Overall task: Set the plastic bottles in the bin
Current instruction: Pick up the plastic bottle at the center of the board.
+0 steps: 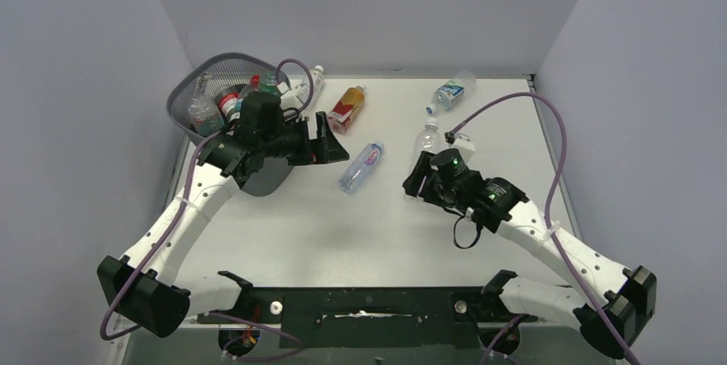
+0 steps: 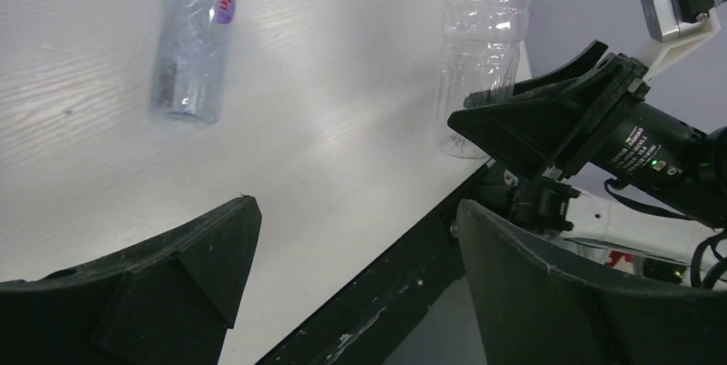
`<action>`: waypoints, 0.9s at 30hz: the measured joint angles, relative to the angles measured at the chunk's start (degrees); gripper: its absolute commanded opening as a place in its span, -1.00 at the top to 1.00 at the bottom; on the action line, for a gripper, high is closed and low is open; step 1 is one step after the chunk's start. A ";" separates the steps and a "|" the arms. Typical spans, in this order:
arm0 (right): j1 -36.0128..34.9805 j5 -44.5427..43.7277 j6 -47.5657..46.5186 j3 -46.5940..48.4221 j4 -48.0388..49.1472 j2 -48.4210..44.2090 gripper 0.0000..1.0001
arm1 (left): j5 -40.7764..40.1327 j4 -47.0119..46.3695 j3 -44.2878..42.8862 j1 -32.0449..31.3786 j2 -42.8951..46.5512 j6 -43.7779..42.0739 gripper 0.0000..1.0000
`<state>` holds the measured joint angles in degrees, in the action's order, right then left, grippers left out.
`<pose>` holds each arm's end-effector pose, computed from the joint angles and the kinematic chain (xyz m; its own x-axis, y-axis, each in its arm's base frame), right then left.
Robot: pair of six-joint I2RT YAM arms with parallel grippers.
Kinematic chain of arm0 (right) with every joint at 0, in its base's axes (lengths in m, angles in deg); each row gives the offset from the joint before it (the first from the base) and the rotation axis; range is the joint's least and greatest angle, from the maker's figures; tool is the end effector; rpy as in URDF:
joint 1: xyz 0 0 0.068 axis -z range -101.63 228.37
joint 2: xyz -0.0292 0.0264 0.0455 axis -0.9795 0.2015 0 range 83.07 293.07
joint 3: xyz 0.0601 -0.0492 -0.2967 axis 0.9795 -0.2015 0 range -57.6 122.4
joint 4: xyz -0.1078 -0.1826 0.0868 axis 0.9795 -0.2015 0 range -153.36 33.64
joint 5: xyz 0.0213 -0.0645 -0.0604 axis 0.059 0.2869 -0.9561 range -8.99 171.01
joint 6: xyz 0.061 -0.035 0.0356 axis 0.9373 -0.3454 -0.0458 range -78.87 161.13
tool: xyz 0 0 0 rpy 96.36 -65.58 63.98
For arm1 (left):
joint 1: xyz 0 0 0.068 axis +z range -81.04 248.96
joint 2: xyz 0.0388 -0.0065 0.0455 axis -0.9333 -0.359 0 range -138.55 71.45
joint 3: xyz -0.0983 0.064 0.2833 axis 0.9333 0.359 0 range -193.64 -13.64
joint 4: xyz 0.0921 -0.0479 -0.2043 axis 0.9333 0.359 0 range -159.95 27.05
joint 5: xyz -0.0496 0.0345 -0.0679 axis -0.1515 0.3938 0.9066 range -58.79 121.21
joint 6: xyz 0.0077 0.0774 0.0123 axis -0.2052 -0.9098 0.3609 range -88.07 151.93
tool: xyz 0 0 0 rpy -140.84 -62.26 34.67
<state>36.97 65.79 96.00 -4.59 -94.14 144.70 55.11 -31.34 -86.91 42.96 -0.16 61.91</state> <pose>0.1548 0.1130 0.3035 -0.7235 0.4143 -0.5522 0.1552 0.8770 0.4547 0.2060 -0.1310 0.3815 -0.8137 -0.1114 -0.5705 0.3292 0.7205 -0.6103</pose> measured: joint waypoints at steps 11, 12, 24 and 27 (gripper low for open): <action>0.07 4.83 -4.87 1.97 -1.70 -5.11 -0.10 | 3.72 -16.02 5.05 -6.29 1.18 12.22 -0.71; 0.07 5.99 -5.57 2.05 -1.14 -5.31 -0.10 | 3.72 -17.14 5.05 -7.04 1.03 12.94 -0.71; 0.04 19.06 -15.78 4.98 4.83 -5.97 -0.12 | -3.10 -19.02 4.76 -10.38 -0.44 14.78 -0.72; -0.28 20.55 -17.25 6.67 5.01 -5.55 -0.12 | -5.57 -18.56 4.76 -10.82 -0.26 14.80 -0.72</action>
<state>36.68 86.33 78.75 2.08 -89.14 139.14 49.54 -49.89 -82.15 32.14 -0.42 76.71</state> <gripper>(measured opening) 0.594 0.857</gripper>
